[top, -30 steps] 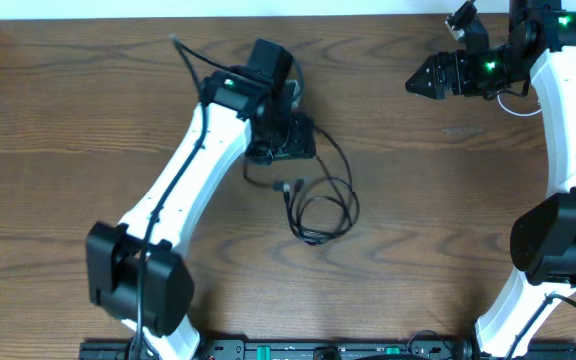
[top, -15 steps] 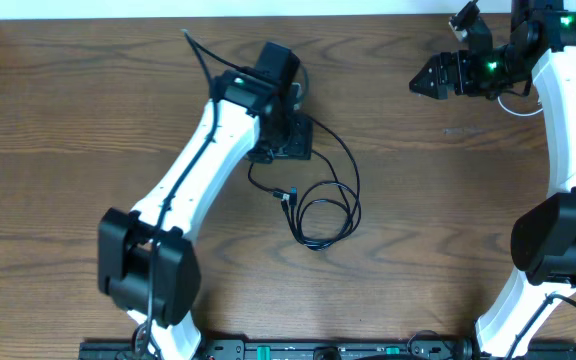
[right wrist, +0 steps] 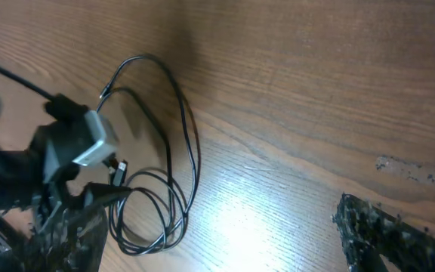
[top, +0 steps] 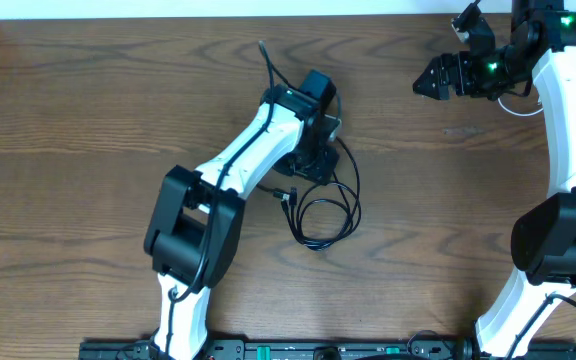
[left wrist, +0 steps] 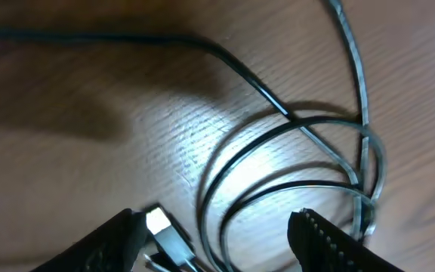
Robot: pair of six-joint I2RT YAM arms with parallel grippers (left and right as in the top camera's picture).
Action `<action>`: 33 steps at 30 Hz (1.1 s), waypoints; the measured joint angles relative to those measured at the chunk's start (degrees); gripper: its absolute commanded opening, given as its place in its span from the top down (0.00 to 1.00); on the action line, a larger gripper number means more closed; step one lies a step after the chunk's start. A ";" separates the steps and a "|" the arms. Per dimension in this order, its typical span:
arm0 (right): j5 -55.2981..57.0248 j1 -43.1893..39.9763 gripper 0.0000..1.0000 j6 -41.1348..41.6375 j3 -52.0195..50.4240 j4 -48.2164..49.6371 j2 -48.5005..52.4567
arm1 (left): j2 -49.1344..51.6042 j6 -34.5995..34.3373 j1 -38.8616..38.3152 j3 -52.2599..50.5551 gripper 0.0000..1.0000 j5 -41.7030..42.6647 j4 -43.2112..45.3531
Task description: Untangle cables
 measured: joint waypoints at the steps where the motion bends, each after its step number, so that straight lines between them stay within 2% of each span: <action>1: 0.02 0.00 0.07 0.00 0.00 0.00 0.00 | 0.59 1.84 0.00 0.00 0.35 0.15 0.00; 6: 0.07 0.00 0.07 0.00 0.00 -0.02 0.00 | 3.32 9.16 -0.09 0.00 0.36 1.01 0.46; 11: 0.17 0.00 0.07 0.00 0.00 0.00 0.00 | 3.85 12.00 -0.13 0.00 0.36 1.36 1.90; 26: 0.17 0.00 0.09 0.52 0.00 0.00 0.00 | 5.62 12.72 -1.81 0.17 0.36 2.10 3.04; 29: 0.20 0.00 0.10 0.66 0.00 -0.02 0.00 | 5.68 12.96 -2.34 0.24 0.49 2.03 3.19; 31: 0.20 0.00 0.11 0.70 -0.02 -0.02 0.00 | 5.77 13.38 -2.51 0.24 0.68 2.10 3.30; 33: 0.20 0.00 0.11 0.72 -0.02 -0.02 0.00 | 6.05 13.62 -2.56 0.24 0.77 2.08 3.28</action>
